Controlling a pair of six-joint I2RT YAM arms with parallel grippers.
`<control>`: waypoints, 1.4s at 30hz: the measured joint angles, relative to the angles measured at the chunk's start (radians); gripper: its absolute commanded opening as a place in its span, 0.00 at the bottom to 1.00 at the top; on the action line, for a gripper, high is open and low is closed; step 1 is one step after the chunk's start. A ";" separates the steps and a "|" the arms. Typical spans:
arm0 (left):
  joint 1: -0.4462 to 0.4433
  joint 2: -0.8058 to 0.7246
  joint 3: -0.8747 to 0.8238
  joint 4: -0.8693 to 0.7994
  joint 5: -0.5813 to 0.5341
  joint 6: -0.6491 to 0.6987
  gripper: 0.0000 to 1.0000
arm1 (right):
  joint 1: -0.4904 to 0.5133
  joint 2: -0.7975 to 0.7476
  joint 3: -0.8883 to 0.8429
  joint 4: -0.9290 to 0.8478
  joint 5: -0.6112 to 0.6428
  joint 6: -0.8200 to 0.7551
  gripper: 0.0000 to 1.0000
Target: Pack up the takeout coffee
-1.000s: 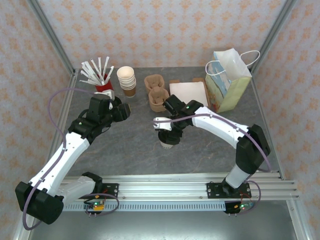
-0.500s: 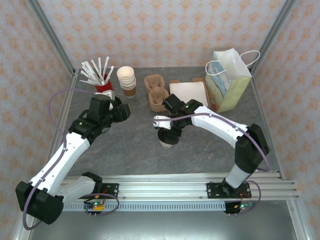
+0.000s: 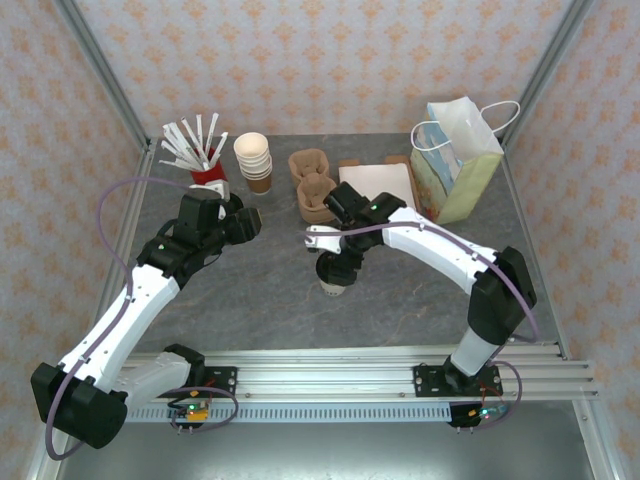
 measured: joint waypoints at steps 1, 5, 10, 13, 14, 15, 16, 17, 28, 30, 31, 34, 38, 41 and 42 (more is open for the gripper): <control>0.000 0.000 0.000 0.000 0.000 0.000 0.73 | 0.000 0.000 0.006 -0.002 0.000 0.005 0.84; 0.000 0.000 0.000 0.000 0.000 0.000 0.73 | -0.002 -0.004 0.027 0.001 -0.008 0.061 0.84; 0.001 0.000 0.003 -0.008 -0.002 0.000 0.73 | -0.011 -0.105 -0.015 0.105 -0.012 0.253 0.89; 0.025 0.000 0.003 -0.008 0.002 -0.001 0.73 | -0.013 -0.243 -0.089 0.197 0.009 0.414 0.92; 0.042 0.000 0.003 -0.008 0.004 -0.003 0.73 | -0.013 -0.287 -0.108 0.227 0.025 0.475 0.92; 0.058 0.000 0.003 -0.008 0.007 -0.006 0.73 | -0.013 -0.316 -0.119 0.250 0.036 0.521 0.93; 0.076 0.000 0.003 -0.007 0.009 -0.012 0.73 | -0.013 -0.345 -0.126 0.275 0.058 0.589 0.93; 0.093 0.000 0.003 -0.007 0.011 -0.018 0.73 | -0.013 -0.362 -0.126 0.298 0.083 0.651 0.93; 0.118 -0.017 0.020 0.010 0.026 -0.108 0.73 | -0.001 -0.383 -0.247 0.517 0.283 1.114 0.94; 0.118 -0.017 0.022 0.017 0.034 -0.123 0.73 | 0.011 -0.380 -0.253 0.512 0.265 1.099 0.95; 0.118 -0.016 0.022 0.019 0.043 -0.132 0.73 | 0.016 -0.378 -0.248 0.504 0.257 1.083 0.96; 0.108 0.008 0.039 0.019 0.061 -0.144 0.73 | 0.021 -0.363 -0.200 0.440 0.240 1.030 0.97; 0.069 0.062 0.070 0.019 0.085 -0.143 0.73 | 0.021 -0.330 -0.130 0.353 0.281 1.008 0.97; 0.051 0.092 0.076 0.019 0.106 -0.142 0.73 | 0.020 -0.327 -0.123 0.300 0.355 1.008 0.97; 0.051 0.099 0.077 0.019 0.110 -0.140 0.73 | 0.020 -0.327 -0.123 0.283 0.384 1.008 0.97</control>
